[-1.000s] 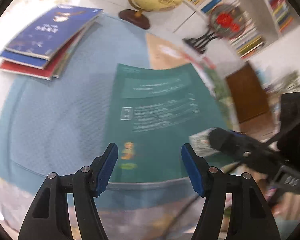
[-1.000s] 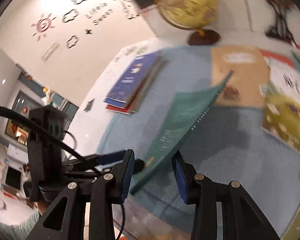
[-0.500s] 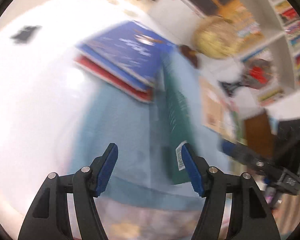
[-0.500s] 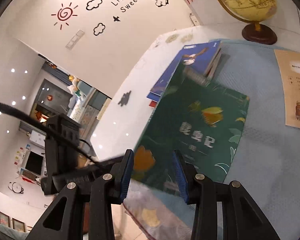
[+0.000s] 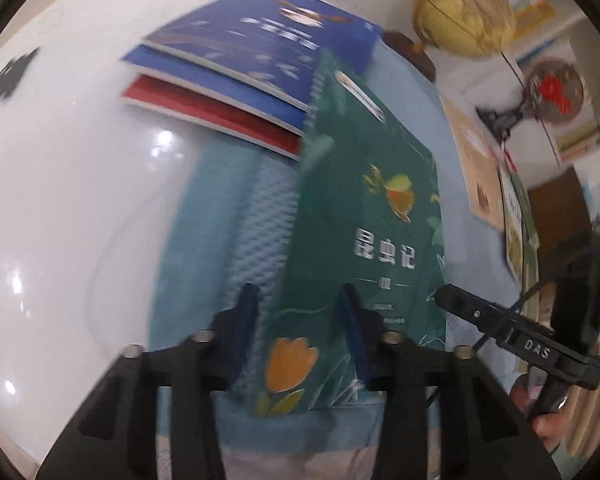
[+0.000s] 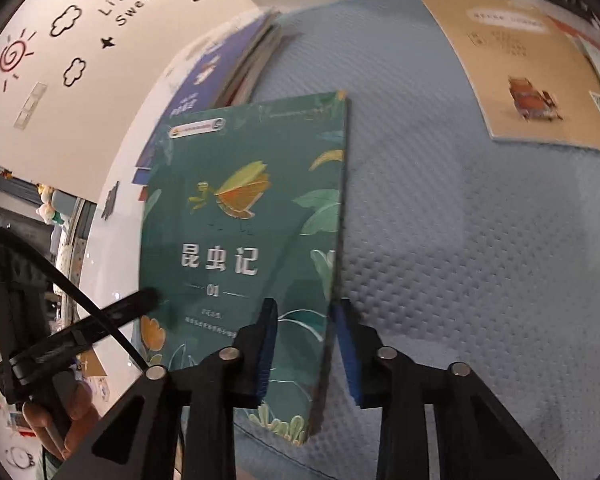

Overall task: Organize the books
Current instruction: 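Carry the green insect book with both grippers to the blue book stack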

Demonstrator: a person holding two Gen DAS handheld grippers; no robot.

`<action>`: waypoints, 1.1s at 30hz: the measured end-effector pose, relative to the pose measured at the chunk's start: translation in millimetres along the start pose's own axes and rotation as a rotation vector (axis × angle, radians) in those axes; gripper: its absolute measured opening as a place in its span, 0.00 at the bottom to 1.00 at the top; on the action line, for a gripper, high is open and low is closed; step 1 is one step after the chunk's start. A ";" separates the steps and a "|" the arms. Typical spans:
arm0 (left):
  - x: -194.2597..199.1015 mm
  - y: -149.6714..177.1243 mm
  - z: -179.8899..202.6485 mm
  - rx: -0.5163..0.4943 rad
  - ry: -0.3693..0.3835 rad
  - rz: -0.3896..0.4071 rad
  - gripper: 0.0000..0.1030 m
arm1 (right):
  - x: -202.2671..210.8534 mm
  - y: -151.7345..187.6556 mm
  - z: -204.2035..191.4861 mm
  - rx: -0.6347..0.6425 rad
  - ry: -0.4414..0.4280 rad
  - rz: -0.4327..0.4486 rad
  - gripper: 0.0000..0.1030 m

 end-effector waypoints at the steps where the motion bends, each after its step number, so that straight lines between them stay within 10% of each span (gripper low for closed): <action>1: 0.4 0.7 3.3 -0.022 -0.017 0.000 0.32 | 0.3 2.9 -1.8 0.012 0.014 0.005 0.26; 4: 10.1 4.3 8.8 -0.038 0.011 0.016 0.28 | -0.3 10.4 0.7 0.040 0.041 0.011 0.26; 8: 39.6 3.5 14.9 0.041 0.243 0.085 0.27 | 0.0 4.4 19.9 -0.024 -0.049 -0.027 0.26; 14: 23.9 6.7 31.1 -0.040 0.086 0.051 0.20 | -3.9 -1.0 42.4 -0.123 -0.184 -0.054 0.26; 19: -2.1 9.5 46.3 -0.017 0.111 -0.002 0.17 | -0.4 -0.1 52.7 -0.146 -0.231 -0.051 0.26; 26: 11.2 -8.4 49.4 0.142 0.342 0.036 0.13 | 16.9 5.8 75.7 -0.145 -0.235 -0.078 0.27; 30: 19.7 -16.9 48.3 0.201 0.443 0.047 0.13 | 33.5 16.1 93.4 -0.144 -0.266 -0.115 0.70; 33: 15.1 -20.4 46.2 0.271 0.534 0.026 0.13 | 41.0 22.8 114.8 -0.228 -0.395 -0.118 0.79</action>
Point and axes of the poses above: each gripper's, at about its wrist camera, not at the fingertips, and x roughly against the way its jaws point, z to its right, y to its underside, the point moved 3 cm from there along -x, roughly the way its jaws point, and after that the axes turned 10 degrees about -x, right-handed, at the moved point
